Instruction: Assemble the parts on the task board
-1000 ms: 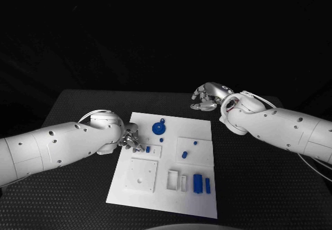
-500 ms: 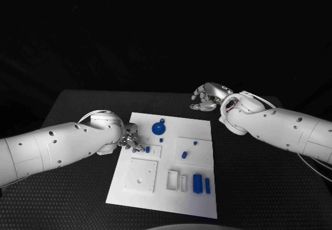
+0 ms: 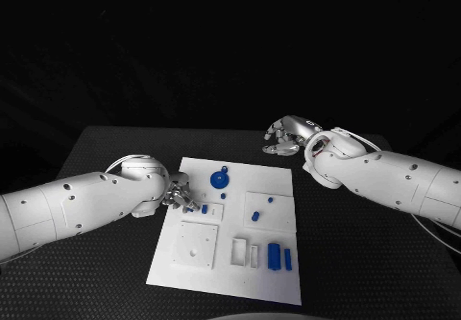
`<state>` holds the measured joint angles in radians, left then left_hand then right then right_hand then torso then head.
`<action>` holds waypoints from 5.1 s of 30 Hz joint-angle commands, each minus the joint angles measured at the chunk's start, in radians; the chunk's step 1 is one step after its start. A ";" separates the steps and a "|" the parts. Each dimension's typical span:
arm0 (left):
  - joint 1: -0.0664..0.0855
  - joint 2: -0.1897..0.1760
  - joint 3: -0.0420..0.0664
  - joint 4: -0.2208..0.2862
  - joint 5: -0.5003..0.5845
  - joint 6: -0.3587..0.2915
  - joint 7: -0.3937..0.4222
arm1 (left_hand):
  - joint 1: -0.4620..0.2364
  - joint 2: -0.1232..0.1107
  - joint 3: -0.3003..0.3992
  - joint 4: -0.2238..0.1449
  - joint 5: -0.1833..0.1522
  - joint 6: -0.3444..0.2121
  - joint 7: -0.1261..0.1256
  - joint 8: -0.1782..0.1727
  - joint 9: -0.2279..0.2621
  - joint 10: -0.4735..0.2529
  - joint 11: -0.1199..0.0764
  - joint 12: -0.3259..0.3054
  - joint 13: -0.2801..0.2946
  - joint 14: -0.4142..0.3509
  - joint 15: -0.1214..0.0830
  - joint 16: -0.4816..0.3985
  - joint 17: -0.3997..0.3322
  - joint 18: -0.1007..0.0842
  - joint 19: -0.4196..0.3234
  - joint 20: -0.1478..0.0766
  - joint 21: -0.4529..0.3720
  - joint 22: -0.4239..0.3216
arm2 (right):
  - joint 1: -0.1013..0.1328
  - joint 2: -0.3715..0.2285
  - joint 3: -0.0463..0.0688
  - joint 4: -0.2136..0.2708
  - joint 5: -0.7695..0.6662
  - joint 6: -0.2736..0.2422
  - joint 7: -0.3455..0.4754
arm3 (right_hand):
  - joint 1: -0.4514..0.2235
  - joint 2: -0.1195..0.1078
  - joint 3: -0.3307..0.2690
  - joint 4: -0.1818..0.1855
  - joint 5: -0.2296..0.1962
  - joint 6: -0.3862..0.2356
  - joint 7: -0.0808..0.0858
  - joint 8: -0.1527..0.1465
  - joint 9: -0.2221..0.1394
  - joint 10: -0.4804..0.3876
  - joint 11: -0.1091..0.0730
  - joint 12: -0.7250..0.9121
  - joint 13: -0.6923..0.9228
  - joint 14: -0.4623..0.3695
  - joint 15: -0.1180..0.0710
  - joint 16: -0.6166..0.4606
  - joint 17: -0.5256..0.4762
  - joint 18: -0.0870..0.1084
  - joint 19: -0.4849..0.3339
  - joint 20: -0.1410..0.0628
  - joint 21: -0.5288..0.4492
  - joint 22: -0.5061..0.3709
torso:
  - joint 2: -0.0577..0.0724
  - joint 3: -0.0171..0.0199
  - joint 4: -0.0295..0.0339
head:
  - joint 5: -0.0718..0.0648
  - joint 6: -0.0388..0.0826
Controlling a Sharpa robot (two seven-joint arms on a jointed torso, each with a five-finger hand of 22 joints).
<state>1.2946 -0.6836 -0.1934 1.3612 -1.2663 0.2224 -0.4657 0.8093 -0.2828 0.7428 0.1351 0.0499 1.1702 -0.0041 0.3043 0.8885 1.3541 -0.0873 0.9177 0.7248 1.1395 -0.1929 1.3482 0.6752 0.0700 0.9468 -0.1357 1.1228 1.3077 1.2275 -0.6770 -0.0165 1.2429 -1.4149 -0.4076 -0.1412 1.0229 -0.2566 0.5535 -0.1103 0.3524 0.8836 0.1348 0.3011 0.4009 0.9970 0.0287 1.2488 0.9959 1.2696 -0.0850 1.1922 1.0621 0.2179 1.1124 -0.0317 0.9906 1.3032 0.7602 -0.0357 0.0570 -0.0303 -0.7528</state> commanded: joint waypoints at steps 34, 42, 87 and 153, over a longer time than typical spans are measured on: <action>-0.012 -0.007 -0.007 -0.012 0.085 -0.031 -0.027 | 0.089 0.103 -0.001 -0.085 0.002 -0.035 0.029 -0.030 -0.005 -0.012 0.002 0.003 0.000 -0.008 0.006 0.001 0.001 0.004 -0.017 -0.127 -0.002 0.009 | -0.001 0.001 0.000 -0.001 -0.008 0.019 0.001 | -0.009 0.000 -0.004 0.001 0.004 -0.001 0.009 -0.004 -0.001 -0.005 0.002 0.005 -0.002 0.004 0.006 -0.004 -0.001 0.044 0.003 -0.001 -0.006 0.001 | 0.000 -0.0002 0.0007 | -0.003 -0.001; -0.012 -0.014 -0.005 -0.007 0.096 -0.043 -0.018 | 0.106 0.170 0.004 -0.163 0.059 -0.030 0.030 -0.032 -0.013 -0.012 0.002 0.005 -0.003 -0.008 0.007 0.001 0.001 0.000 -0.021 -0.126 -0.003 0.012 | -0.001 0.001 0.000 -0.001 -0.008 0.020 0.001 | -0.009 0.001 -0.003 0.001 0.004 -0.001 0.009 -0.004 -0.001 -0.004 0.002 0.005 -0.002 0.004 0.006 -0.004 -0.001 0.044 0.003 -0.002 -0.006 0.001 | 0.000 0.0004 0.0005 | -0.003 0.003; -0.013 0.001 -0.008 0.050 -0.162 0.001 -0.018 | 0.198 0.240 0.034 -0.253 0.001 -0.025 0.023 -0.018 -0.001 -0.004 -0.005 0.016 -0.005 0.006 0.005 0.014 0.003 -0.002 -0.007 -0.127 0.004 0.014 | -0.003 0.000 0.000 0.003 -0.008 0.030 0.001 | -0.010 0.002 -0.004 0.002 0.004 -0.001 0.009 -0.004 -0.001 -0.004 0.002 0.005 -0.003 0.004 0.006 -0.004 -0.001 0.044 0.003 -0.001 -0.006 0.002 | 0.001 0.0010 -0.0002 | 0.001 0.000; -0.013 -0.020 -0.003 0.024 -0.046 -0.120 -0.022 | -0.011 -0.010 -0.001 0.013 -0.002 -0.054 0.036 -0.055 -0.043 -0.003 0.008 0.011 -0.011 0.007 0.010 0.003 -0.002 0.006 0.005 -0.131 -0.004 0.006 | -0.003 -0.001 0.000 0.002 -0.008 0.026 0.000 | -0.012 0.001 -0.005 0.001 0.017 -0.002 0.009 -0.004 -0.001 -0.005 0.003 0.006 -0.004 0.004 0.006 -0.004 -0.001 0.044 0.003 -0.001 -0.006 0.002 | 0.000 -0.0004 -0.0001 | -0.002 0.010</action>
<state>1.2901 -0.7008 -0.1908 1.3938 -1.3407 0.1499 -0.4853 0.7998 -0.2843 0.7430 0.1458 0.0463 1.1451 0.0069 0.2527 0.8458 1.3536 -0.0805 0.9294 0.7124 1.1493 -0.1802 1.3559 0.6728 0.0699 0.9489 -0.1374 1.1228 1.3078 1.2247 -0.6790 -0.0165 1.2454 -1.4149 -0.3873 -0.1428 1.0229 -0.2566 0.5534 -0.1103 0.3641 0.8813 0.1374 0.3011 0.4009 0.9970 0.0287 1.2487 0.9926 1.2696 -0.0849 1.1922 1.0621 0.2180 1.1127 -0.0319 0.9904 1.3039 0.7599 -0.0358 0.0573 -0.0310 -0.7447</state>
